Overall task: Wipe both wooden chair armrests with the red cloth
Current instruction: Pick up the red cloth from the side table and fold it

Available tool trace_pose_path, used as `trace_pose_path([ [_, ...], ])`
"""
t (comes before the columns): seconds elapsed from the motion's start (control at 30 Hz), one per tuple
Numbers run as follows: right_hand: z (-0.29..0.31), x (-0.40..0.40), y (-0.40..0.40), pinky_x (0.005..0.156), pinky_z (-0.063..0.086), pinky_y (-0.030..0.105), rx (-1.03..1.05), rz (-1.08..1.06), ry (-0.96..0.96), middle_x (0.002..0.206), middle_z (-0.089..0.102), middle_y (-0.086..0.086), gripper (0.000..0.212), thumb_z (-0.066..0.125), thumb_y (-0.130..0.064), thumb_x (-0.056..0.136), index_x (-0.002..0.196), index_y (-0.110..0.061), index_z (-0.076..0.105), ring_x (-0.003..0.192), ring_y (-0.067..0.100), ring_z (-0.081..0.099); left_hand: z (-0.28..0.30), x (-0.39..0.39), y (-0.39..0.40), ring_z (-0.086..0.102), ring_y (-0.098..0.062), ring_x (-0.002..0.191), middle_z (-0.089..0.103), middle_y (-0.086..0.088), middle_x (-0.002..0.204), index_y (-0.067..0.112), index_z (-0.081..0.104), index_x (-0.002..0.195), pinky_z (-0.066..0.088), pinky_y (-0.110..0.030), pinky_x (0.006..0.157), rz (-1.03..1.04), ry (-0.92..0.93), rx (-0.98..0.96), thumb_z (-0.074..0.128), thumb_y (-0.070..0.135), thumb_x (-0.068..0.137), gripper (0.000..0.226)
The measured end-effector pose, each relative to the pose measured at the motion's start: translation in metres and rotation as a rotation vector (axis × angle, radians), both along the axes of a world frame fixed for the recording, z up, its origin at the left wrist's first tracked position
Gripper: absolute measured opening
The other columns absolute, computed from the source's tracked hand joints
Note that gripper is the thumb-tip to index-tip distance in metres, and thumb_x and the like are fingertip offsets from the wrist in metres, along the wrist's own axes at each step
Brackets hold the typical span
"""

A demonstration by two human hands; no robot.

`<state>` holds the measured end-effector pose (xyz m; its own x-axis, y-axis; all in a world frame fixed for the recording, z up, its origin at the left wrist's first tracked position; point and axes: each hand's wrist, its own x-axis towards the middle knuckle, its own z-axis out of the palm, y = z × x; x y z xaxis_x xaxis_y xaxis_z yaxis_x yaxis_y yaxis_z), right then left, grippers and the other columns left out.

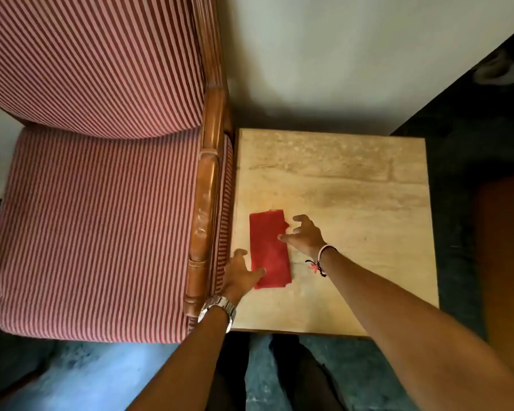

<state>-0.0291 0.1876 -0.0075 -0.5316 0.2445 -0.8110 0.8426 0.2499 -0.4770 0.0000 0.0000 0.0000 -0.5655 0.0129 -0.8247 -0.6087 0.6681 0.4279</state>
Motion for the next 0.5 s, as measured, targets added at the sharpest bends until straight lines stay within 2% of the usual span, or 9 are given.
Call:
trace_pose_path([
  [0.13,-0.027,0.000,-0.004,0.094,0.044,0.027,0.013,-0.164,-0.013,0.132,0.062,0.019,0.071,0.086,-0.018,0.081,0.140,-0.008,0.049,0.125,0.032,0.060,-0.033,0.015,0.001,0.058,-0.034,0.126,0.058,-0.019,0.139,0.011,0.044,0.142,0.051,-0.043,0.103,0.048,-0.076,-0.011,0.084,0.025,0.078,0.076],
  [0.27,-0.045,-0.007,-0.012,0.094,0.046,0.028,-0.007,-0.317,-0.004,0.125,0.066,0.014,0.075,0.092,-0.020,0.073,0.135,-0.006,0.054,0.114,0.027,0.062,-0.054,0.026,0.004,0.064,-0.029,0.113,0.063,-0.012,0.129,0.014,0.045,0.136,0.056,-0.045,0.097,0.171,-0.038,0.014,0.088,0.029,0.071,0.079],
  [0.33,-0.053,-0.010,-0.021,0.090,0.046,0.027,0.004,-0.316,0.000,0.119,0.065,0.010,0.079,0.095,-0.026,0.068,0.134,-0.007,0.055,0.105,0.022,0.060,-0.060,0.025,0.007,0.065,-0.025,0.103,0.067,-0.008,0.120,0.018,0.049,0.125,0.058,-0.040,0.090,0.229,-0.012,-0.011,0.090,0.030,0.068,0.072],
  [0.4,-0.060,-0.014,-0.032,0.089,0.048,0.028,0.022,-0.310,0.005,0.114,0.066,0.008,0.077,0.096,-0.027,0.067,0.130,-0.007,0.058,0.103,0.022,0.061,-0.066,0.021,0.011,0.063,-0.022,0.095,0.068,-0.004,0.111,0.022,0.049,0.109,0.056,-0.029,0.074,0.271,-0.016,-0.009,0.092,0.029,0.065,0.062],
  [0.43,-0.065,-0.016,-0.038,0.088,0.049,0.028,0.039,-0.300,0.010,0.112,0.068,0.009,0.071,0.095,-0.026,0.068,0.127,-0.006,0.062,0.102,0.023,0.064,-0.070,0.018,0.012,0.062,-0.020,0.092,0.066,-0.001,0.106,0.024,0.048,0.105,0.051,-0.023,0.065,0.278,-0.025,-0.004,0.092,0.030,0.065,0.060],
  [0.5,-0.073,-0.019,-0.047,0.084,0.051,0.027,0.086,-0.269,0.027,0.107,0.076,0.013,0.048,0.092,-0.023,0.072,0.112,-0.007,0.073,0.095,0.026,0.069,-0.075,0.015,0.014,0.061,-0.019,0.090,0.063,0.001,0.102,0.024,0.049,0.102,0.043,-0.016,0.059,0.290,-0.032,-0.004,0.091,0.028,0.067,0.055],
])
